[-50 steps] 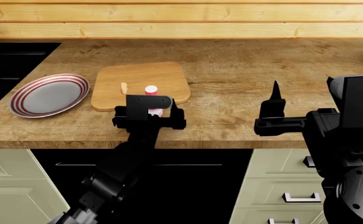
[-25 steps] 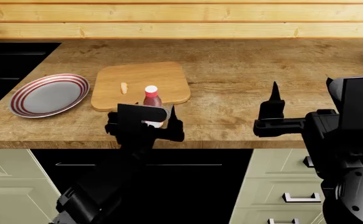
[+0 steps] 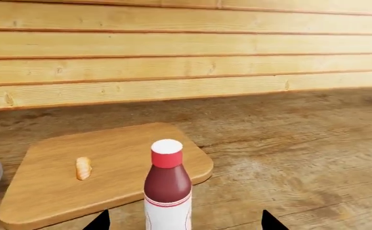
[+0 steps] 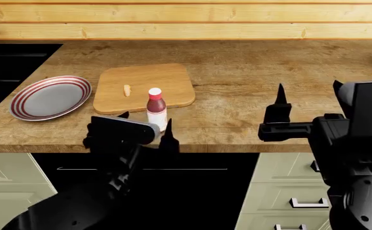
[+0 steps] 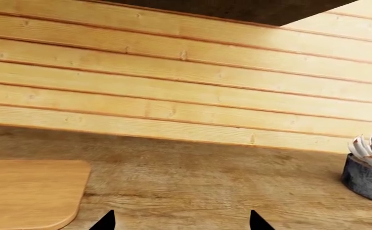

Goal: Pick the sushi from the plate and place it on the cutting board. Then pick the condiment bottle from the cabinet and place it next to the cutting board.

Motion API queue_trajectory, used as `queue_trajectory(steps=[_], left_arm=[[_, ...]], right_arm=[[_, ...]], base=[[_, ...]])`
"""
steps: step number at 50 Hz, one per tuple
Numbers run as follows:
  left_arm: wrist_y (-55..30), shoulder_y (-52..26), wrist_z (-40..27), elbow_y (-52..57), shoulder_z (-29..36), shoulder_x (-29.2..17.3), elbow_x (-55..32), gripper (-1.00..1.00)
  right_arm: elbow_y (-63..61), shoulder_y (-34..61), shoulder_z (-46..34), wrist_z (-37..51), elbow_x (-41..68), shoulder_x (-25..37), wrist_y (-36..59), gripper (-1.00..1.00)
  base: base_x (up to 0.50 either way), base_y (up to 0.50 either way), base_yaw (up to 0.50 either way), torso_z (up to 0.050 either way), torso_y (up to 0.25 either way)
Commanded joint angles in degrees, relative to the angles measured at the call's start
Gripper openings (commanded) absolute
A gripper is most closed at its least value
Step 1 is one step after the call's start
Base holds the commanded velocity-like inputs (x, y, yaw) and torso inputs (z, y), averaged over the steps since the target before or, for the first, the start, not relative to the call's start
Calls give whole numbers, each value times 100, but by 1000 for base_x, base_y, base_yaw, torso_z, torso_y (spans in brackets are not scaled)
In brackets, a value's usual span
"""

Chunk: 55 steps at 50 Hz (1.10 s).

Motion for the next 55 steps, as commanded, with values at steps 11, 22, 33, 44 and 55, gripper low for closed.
queue_trajectory(steps=[11,22,33,44,55], left_arm=[[-800,-842,-1142,1738,-873,-1024,-1644,100],[-749,-1051,-1361,1838,-1068,-1077,-1554,100],[-786,-1105,-1512,2028,-1020,-1063,-1165,100],[-848,-1276,-1806,2290,-1165,-1180,-1328,100],[-901,-1449,-1970,2444,-1249,-1261,-1536,100]], right_arm=[[-415,-429,140,-454,-821,-94,-613,100],[-693,-389,-36,-931,-1771,-382,-897,100],[-739,-285,-469,-1235,-2761,-731,-983,100],[-849,-1,-619,-1270,-3049,-860,-882,100],[-904,350,-630,-1200,-2996,-1009,-743,100]], base=[[0,0,0,0,0],[0,0,0,0,0],[0,0,0,0,0],[0,0,0,0,0],[0,0,0,0,0]])
